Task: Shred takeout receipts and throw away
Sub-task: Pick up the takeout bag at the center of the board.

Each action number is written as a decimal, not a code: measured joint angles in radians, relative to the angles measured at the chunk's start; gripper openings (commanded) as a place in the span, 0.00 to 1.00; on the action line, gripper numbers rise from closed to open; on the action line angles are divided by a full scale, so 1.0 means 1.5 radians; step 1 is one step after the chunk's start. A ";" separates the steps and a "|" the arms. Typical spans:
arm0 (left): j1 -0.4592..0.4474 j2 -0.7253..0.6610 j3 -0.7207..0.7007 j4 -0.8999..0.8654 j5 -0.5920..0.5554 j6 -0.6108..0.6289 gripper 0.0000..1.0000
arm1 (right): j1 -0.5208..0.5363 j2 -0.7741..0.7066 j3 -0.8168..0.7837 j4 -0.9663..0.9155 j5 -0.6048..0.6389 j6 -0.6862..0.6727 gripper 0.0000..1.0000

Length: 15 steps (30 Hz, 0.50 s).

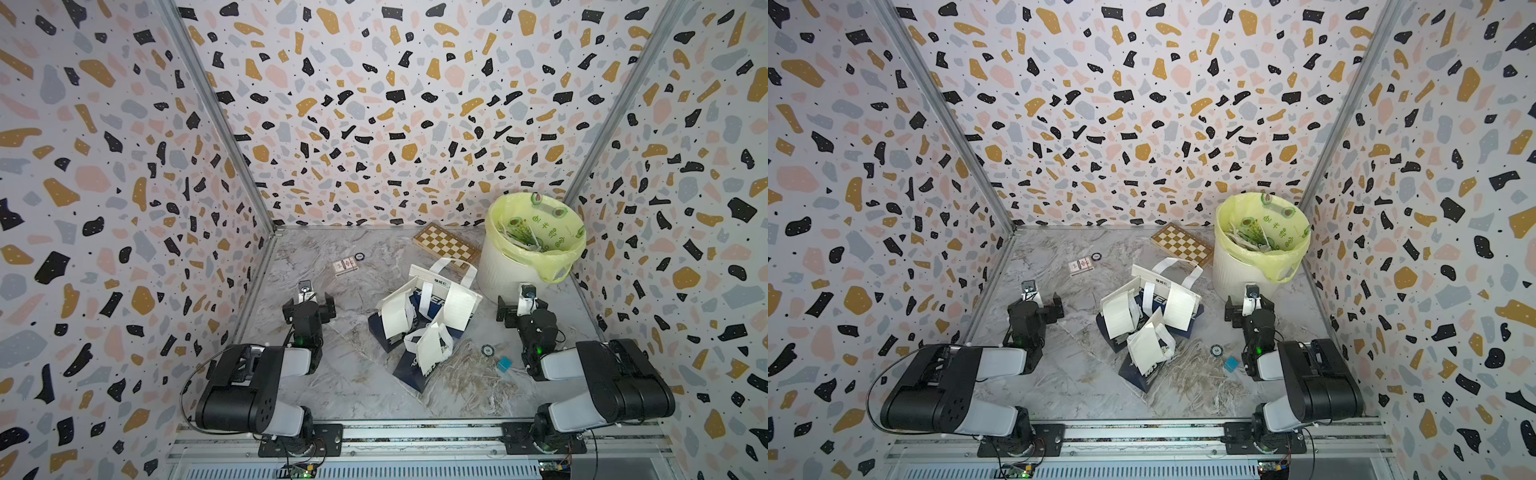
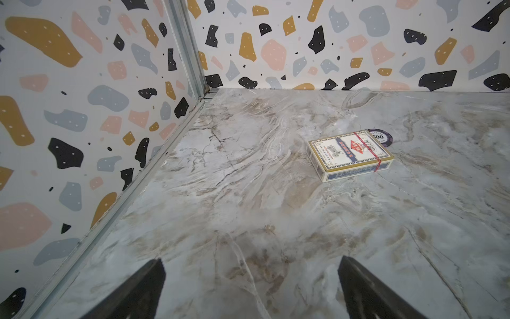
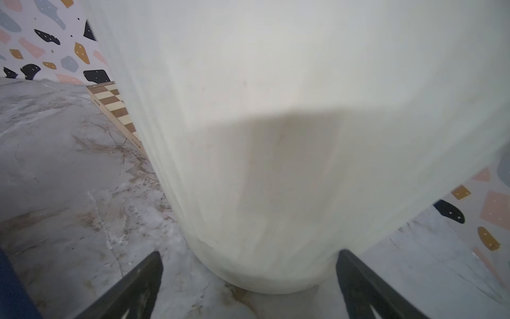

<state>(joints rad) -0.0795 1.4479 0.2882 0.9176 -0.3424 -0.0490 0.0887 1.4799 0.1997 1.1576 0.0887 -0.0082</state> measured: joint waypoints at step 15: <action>0.000 0.000 0.000 0.000 0.000 0.000 1.00 | 0.000 0.000 0.000 0.000 -0.004 0.000 1.00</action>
<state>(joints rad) -0.0795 1.4479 0.2882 0.9176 -0.3424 -0.0490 0.0883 1.4799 0.1997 1.1580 0.0834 -0.0082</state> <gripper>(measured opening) 1.000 0.999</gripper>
